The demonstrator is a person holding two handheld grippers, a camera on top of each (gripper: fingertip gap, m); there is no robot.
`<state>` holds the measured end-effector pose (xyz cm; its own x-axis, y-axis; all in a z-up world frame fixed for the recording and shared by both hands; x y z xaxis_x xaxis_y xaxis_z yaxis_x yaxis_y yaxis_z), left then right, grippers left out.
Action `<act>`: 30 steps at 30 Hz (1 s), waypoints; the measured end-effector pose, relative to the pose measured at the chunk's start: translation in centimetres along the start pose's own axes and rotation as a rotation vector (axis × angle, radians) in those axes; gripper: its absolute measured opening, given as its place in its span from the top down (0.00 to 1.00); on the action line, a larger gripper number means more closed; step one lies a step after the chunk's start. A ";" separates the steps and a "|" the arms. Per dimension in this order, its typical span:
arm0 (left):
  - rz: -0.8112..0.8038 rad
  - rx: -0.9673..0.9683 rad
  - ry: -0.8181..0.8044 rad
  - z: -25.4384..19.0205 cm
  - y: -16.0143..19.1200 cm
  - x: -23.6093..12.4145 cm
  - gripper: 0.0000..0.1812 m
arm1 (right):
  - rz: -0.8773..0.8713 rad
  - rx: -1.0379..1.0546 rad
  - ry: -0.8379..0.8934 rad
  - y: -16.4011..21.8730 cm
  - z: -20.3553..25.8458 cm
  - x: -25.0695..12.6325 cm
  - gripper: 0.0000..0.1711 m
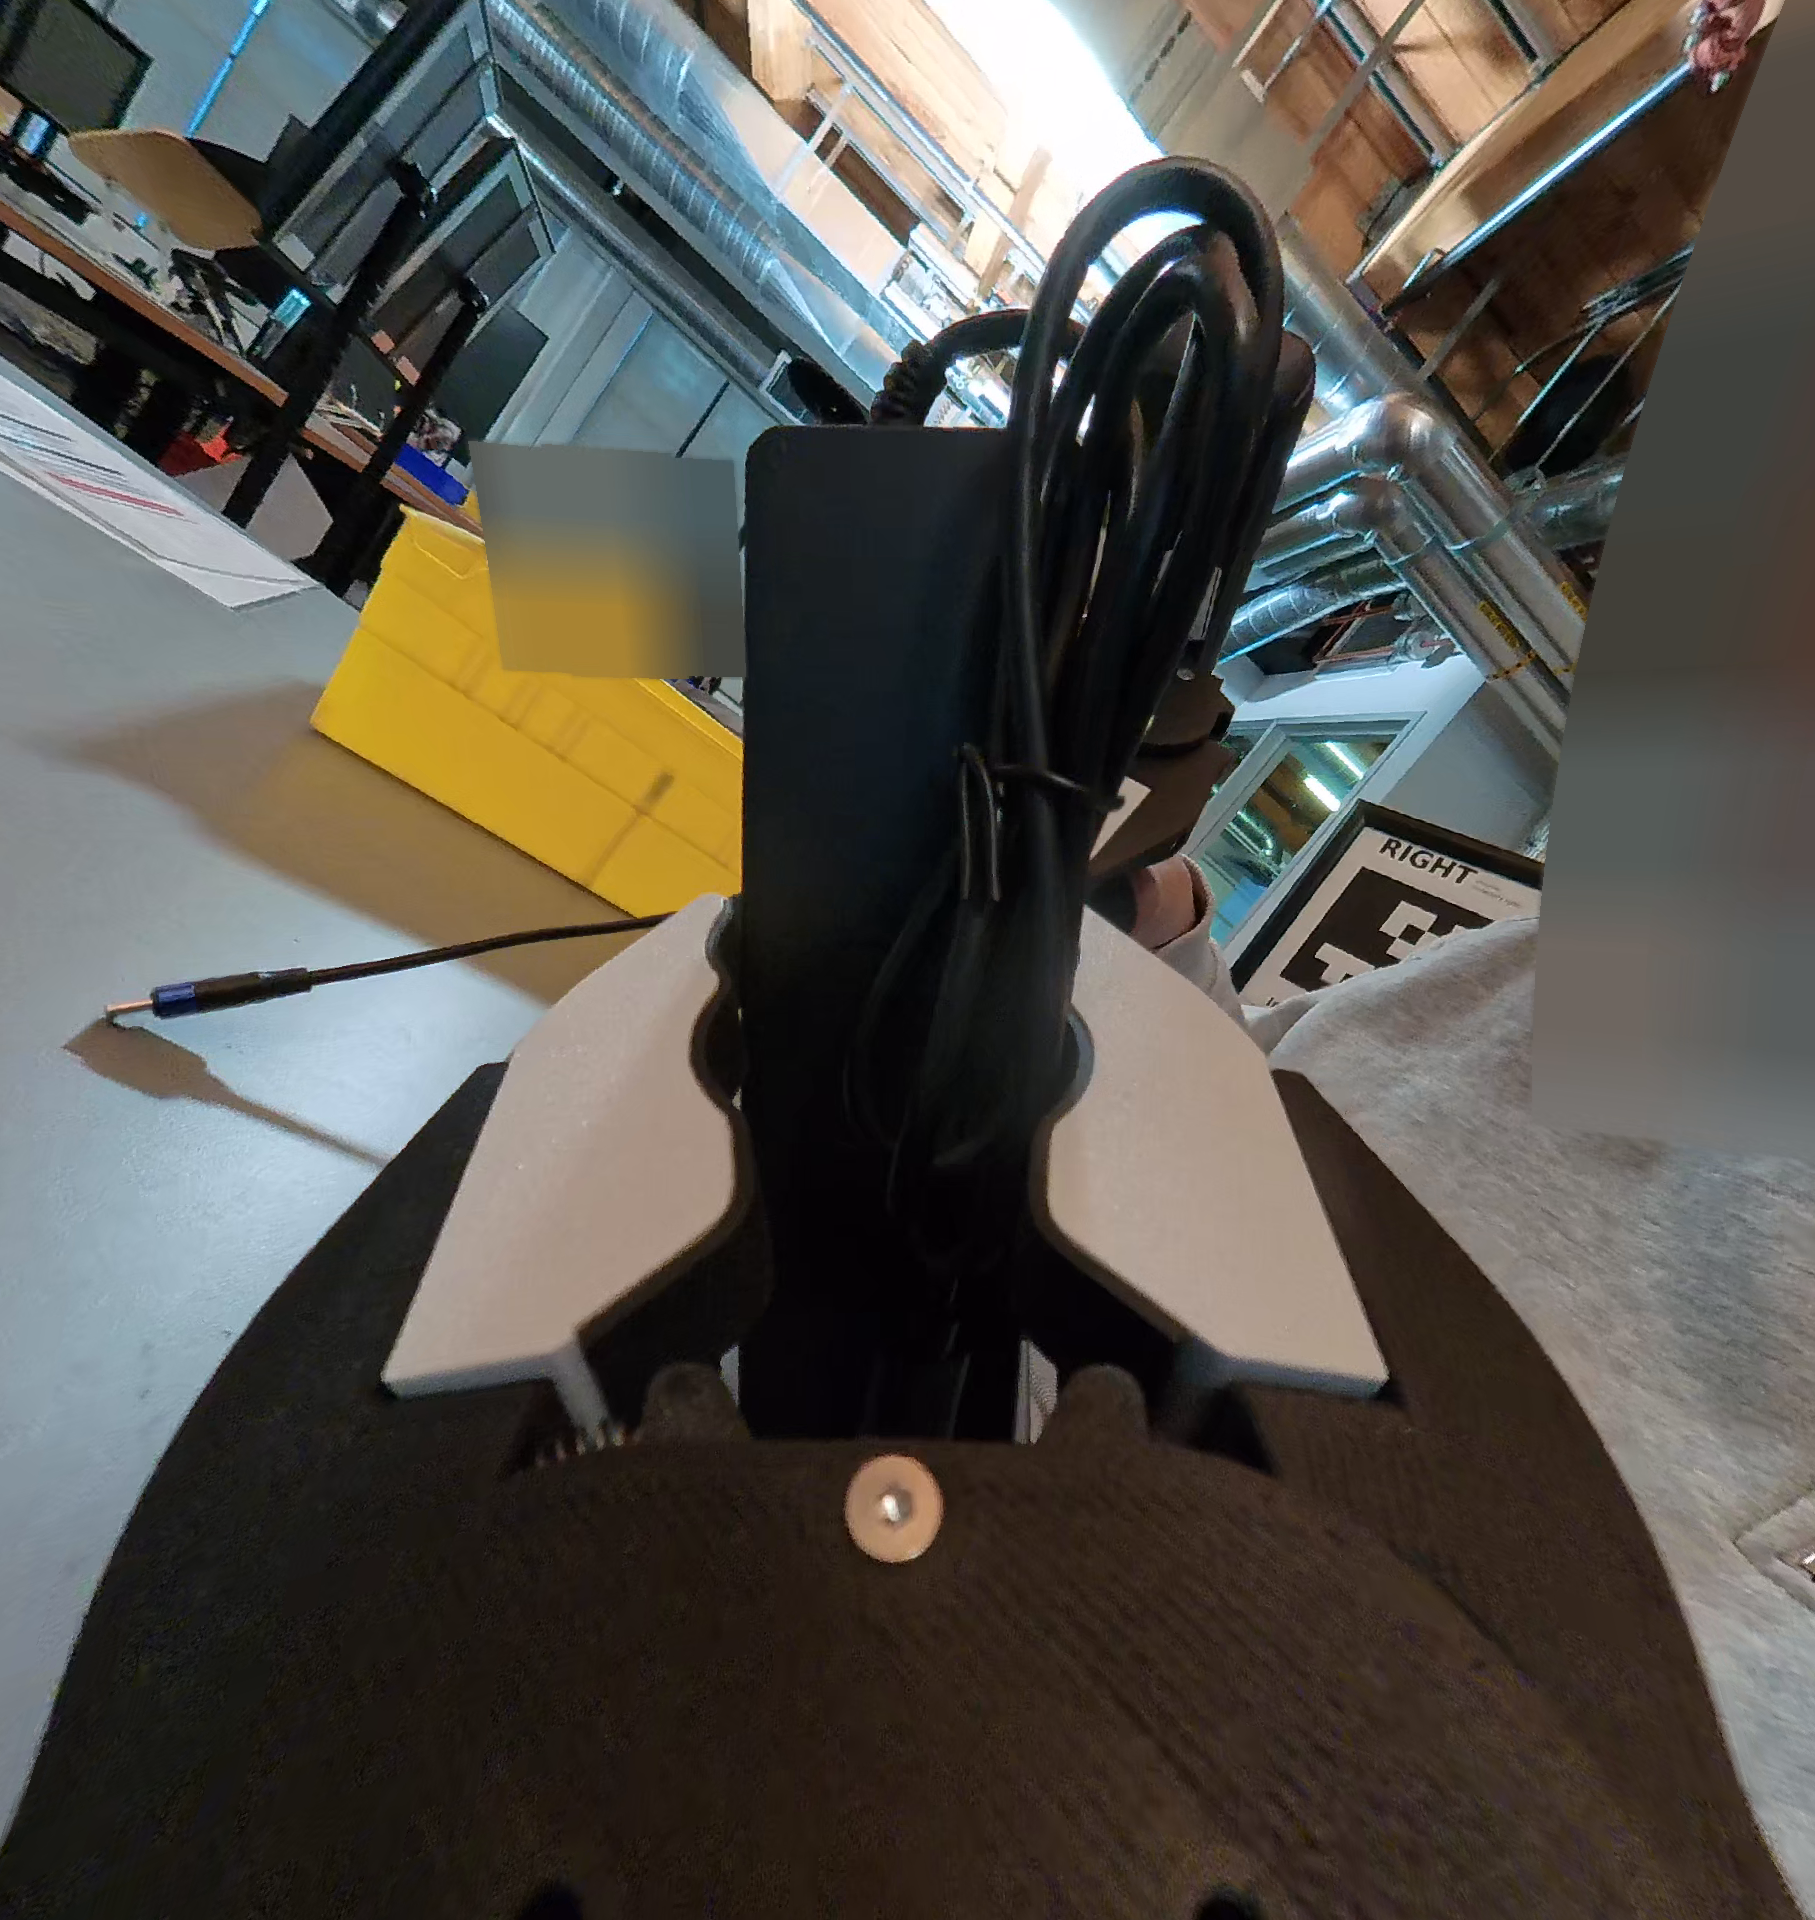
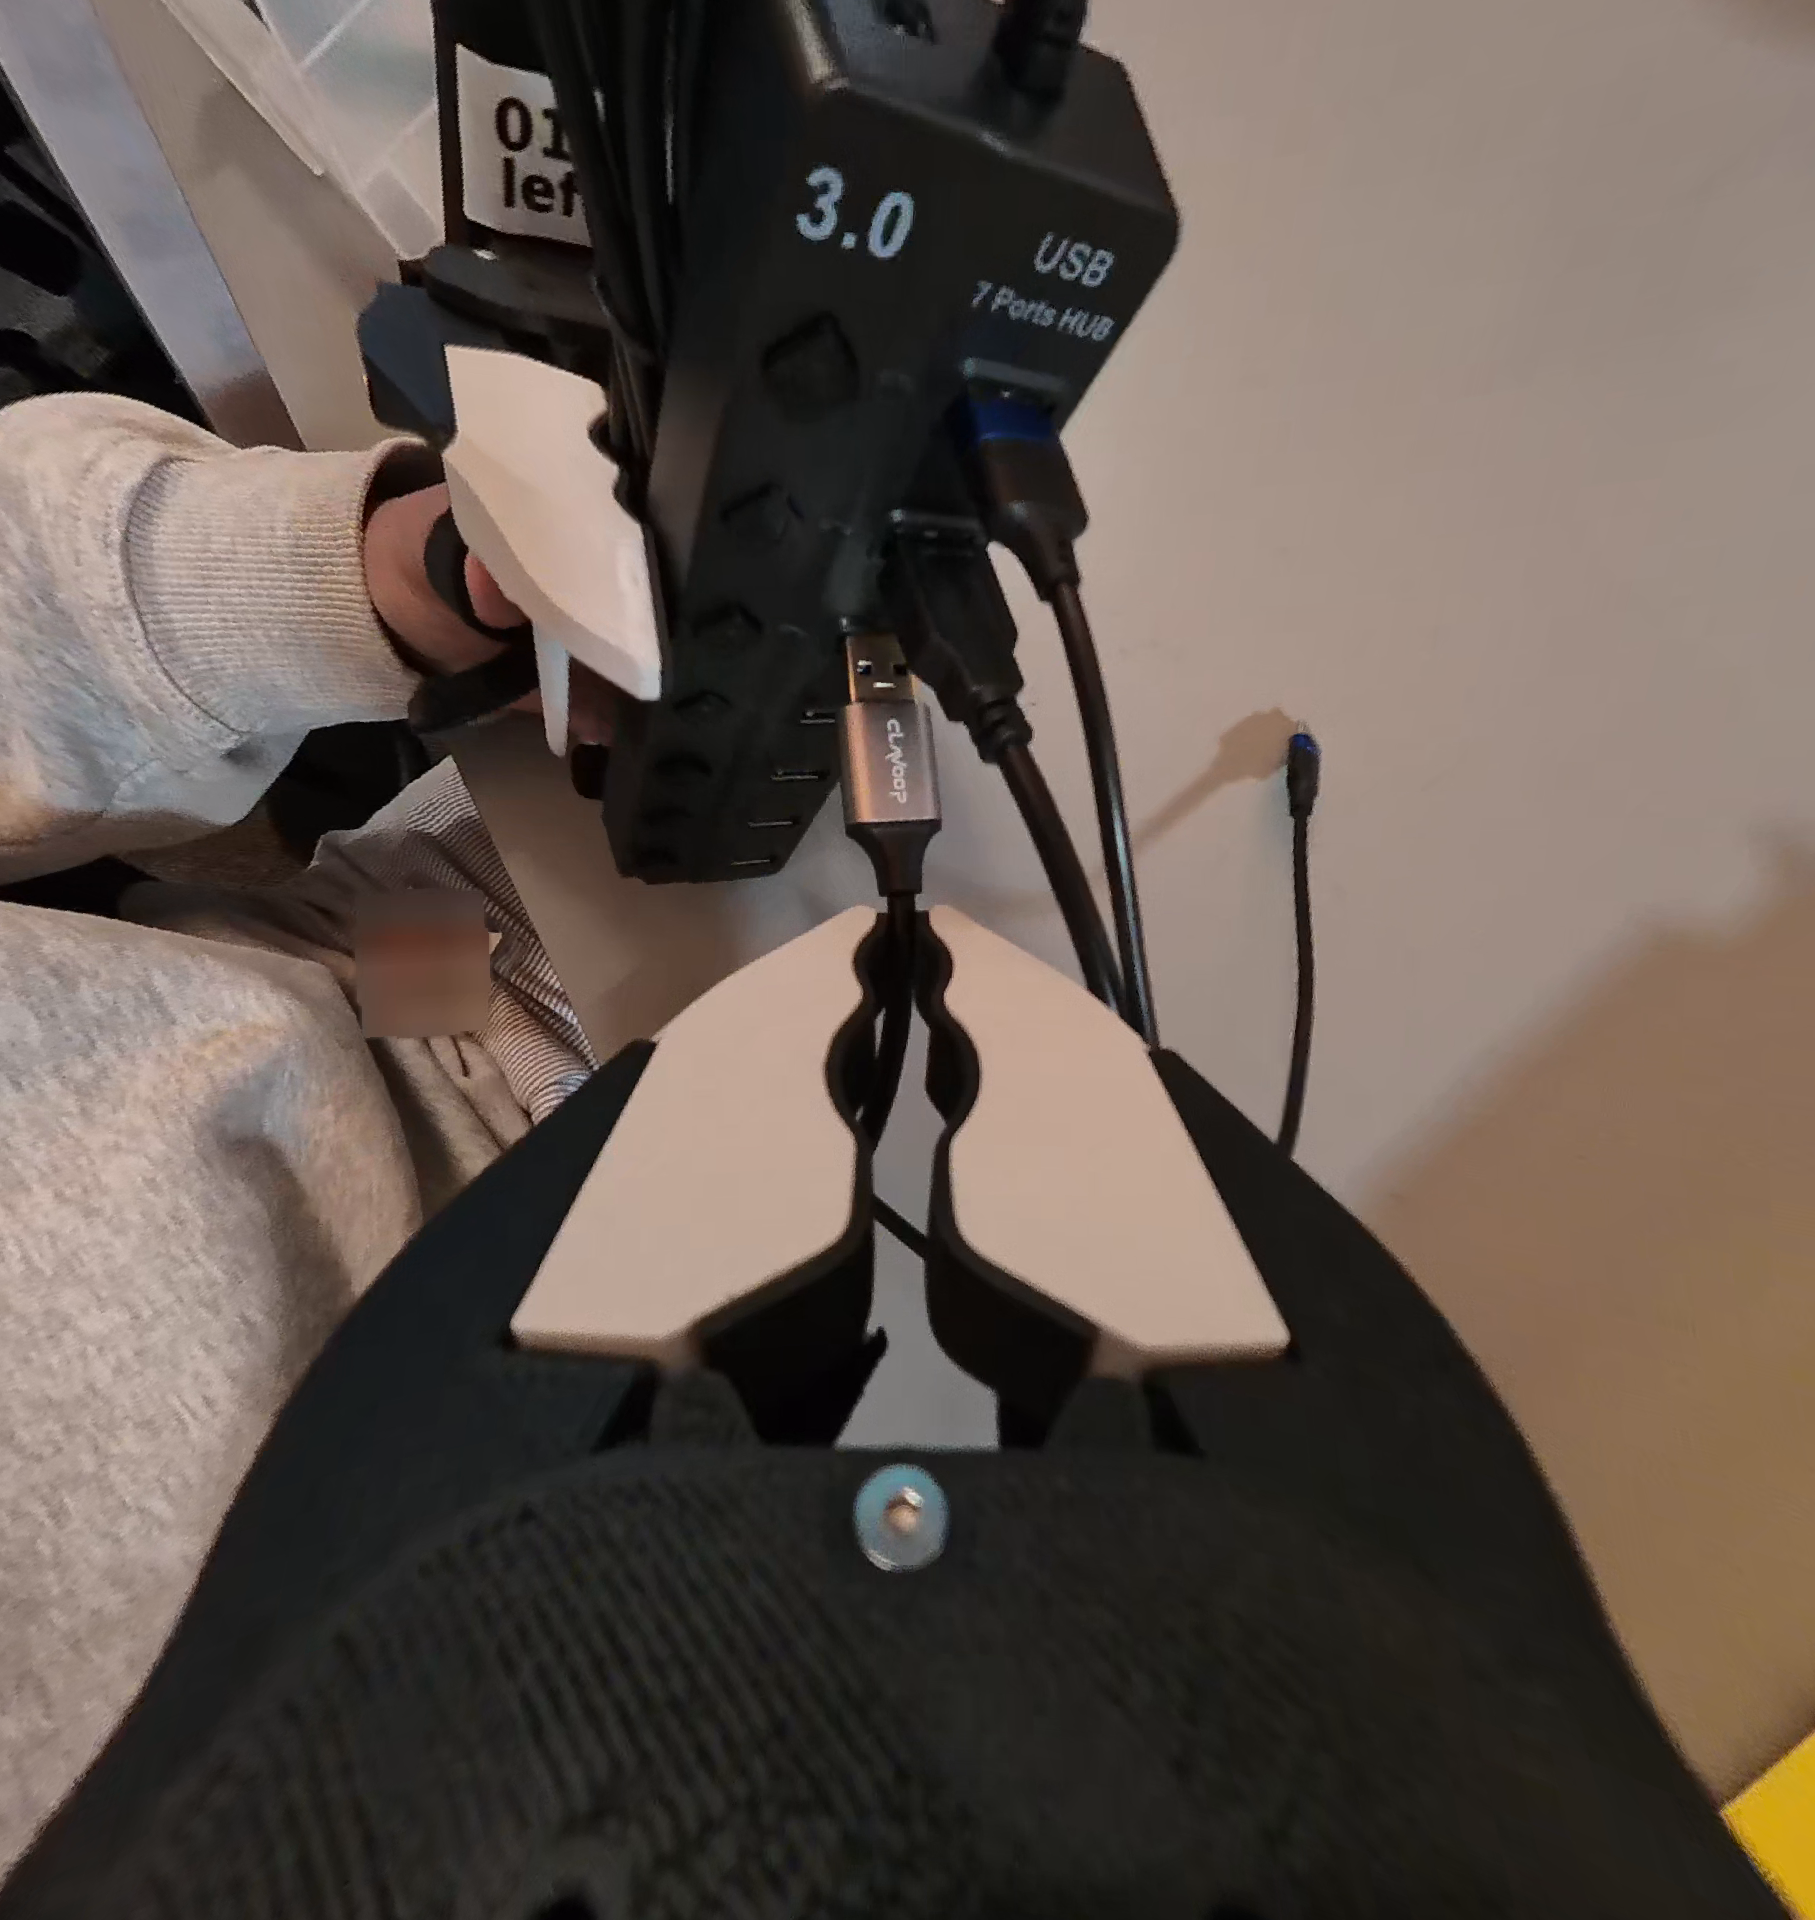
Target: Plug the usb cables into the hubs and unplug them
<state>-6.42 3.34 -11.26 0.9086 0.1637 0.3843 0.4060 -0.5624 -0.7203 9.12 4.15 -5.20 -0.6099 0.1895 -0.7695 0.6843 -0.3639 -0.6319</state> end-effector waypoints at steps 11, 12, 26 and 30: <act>0.064 0.091 -0.025 -0.7 0.3 0.7 0.70 | -0.040 0.076 0.014 0.0 -0.2 -0.4 0.97; 0.072 0.100 -0.029 -0.8 0.3 0.8 0.70 | -0.035 0.073 0.009 0.1 -0.1 -0.5 0.97; 0.112 0.140 -0.029 -1.2 0.6 1.2 0.70 | 0.059 0.029 -0.051 0.5 0.6 -1.0 0.98; 0.111 0.143 -0.029 -1.2 0.6 1.2 0.70 | 0.094 0.014 -0.058 0.7 0.7 -0.9 0.98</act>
<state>-5.20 2.24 -10.55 0.9501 0.1317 0.2827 0.3112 -0.4577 -0.8329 9.92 3.04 -4.87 -0.5660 0.1011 -0.8182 0.7337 -0.3907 -0.5558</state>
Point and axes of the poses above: each gripper's, where its closed fingertips meet, x out along the fingers, y out of its underside, z = x × y across the jaws, the point moved 8 cm from there along -x, back along the fingers, and after that the axes turned 6 degrees about y, right-handed, at the moved point
